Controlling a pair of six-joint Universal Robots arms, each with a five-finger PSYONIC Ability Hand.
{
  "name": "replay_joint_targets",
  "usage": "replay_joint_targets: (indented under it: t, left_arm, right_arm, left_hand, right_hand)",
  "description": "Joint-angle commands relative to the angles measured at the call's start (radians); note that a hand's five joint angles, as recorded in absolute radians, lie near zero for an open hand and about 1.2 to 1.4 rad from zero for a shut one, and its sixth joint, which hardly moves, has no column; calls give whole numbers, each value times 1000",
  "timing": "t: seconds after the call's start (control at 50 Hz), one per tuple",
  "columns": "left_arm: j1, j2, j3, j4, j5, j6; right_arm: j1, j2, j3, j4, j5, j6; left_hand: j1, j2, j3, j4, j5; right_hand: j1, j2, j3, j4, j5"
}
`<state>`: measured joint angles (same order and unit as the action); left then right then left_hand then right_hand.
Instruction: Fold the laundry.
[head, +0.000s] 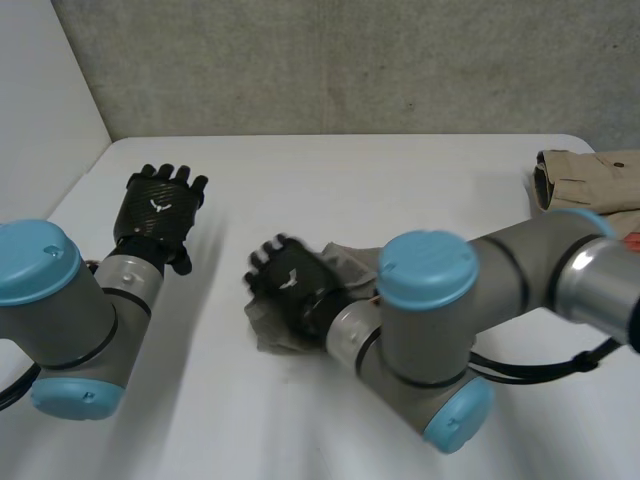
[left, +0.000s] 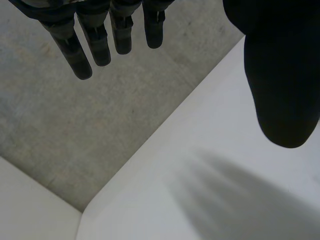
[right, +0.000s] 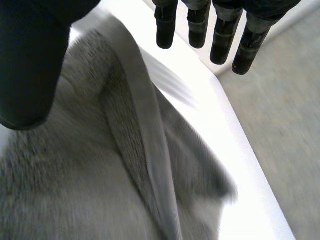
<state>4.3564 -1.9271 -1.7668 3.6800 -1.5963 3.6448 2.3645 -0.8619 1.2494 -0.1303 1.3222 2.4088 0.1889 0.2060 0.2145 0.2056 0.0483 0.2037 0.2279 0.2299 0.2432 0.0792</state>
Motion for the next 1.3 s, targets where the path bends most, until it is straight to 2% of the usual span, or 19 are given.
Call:
replay_joint_targets:
  t: [0.02,0.08,0.18,0.2,0.22,0.24,0.32,0.4,0.46,0.5,0.54,0.64,0.74,0.98,1.06,1.08,1.14,1.22,1.3]
  left_arm:
    - [-67,3,26,-2,1,0]
    - [-89,2,35,0,1,0]
    - [-145,-7,49,0,-1,0]
    - [-152,-9,49,0,-1,0]
    - [-156,-9,49,-2,-1,0]
    - [-162,-10,49,-2,-2,0]
    - [-175,-10,46,-3,-5,0]
    - [-211,-1,47,-6,7,-15]
    - [-274,-4,72,-9,44,-95]
    - [-305,-7,107,-29,70,-171]
    - [-314,-10,131,-63,73,-219]
    - [-336,-90,257,-217,75,-333]
    - [-356,-203,359,-302,70,-331]
    - [-342,-391,501,-316,50,-272]
    - [-282,-414,538,-316,-98,-247]
    - [-252,-408,541,-316,-166,-236]
    - [-229,-400,534,-313,-229,-236]
    - [-241,-380,501,-316,-176,-241]
    - [-253,-297,434,-316,-110,-249]
  right_arm:
    - [-234,-199,157,50,164,265]
    - [-330,-259,284,70,143,299]
    - [-410,-270,449,64,85,283]
    - [-418,-269,467,60,72,283]
    - [-424,-269,481,55,62,280]
    - [-436,-266,501,45,51,274]
    - [-462,-272,512,-7,72,236]
    - [-467,-281,490,-25,92,207]
    - [-465,-282,483,-23,95,208]
    - [-458,-286,484,-22,98,211]
    - [-453,-287,495,-21,97,217]
    - [-450,-293,510,-23,95,223]
    - [-452,-296,519,-22,95,230]
    - [-467,-298,578,-34,92,224]
    - [-469,-296,587,-44,92,217]
    - [-469,-296,588,-48,92,216]
    - [-469,-296,591,-66,95,213]
    - [-464,-296,585,-81,95,205]
    - [-470,-299,582,-95,95,167]
  left_hand:
    - [-14,-31,-39,-30,-48]
    - [-14,-31,-39,-30,-48]
    - [-11,-28,-36,-27,-45]
    - [-14,-31,-39,-30,-47]
    - [-11,-28,-36,-27,-45]
    - [-11,-28,-36,-27,-45]
    - [-8,-25,-33,-24,-42]
    - [4,-13,-22,-13,-30]
    - [39,22,13,22,5]
    - [51,34,25,34,17]
    - [66,49,40,49,32]
    - [69,52,43,52,35]
    - [72,55,46,55,38]
    - [142,125,116,125,108]
    - [171,154,146,155,137]
    - [166,149,140,149,132]
    - [151,134,125,134,117]
    - [98,81,73,82,64]
    - [75,57,49,58,41]
  right_hand:
    - [-29,-53,-55,-69,-79]
    - [-29,-53,-55,-69,-79]
    - [-29,-53,-55,-69,-79]
    - [36,12,10,-4,-14]
    - [139,114,112,99,89]
    - [401,377,375,362,351]
    - [1103,1079,1077,1064,1053]
    - [1053,1029,1027,1013,1003]
    - [1009,985,983,970,959]
    - [787,763,761,747,737]
    - [278,254,252,238,228]
    - [281,256,254,241,231]
    - [284,259,257,244,233]
    - [360,336,334,320,310]
    - [494,470,468,455,444]
    - [530,506,504,490,480]
    - [746,722,720,707,696]
    - [1191,1167,1165,1152,1141]
    - [1193,1168,1166,1153,1143]
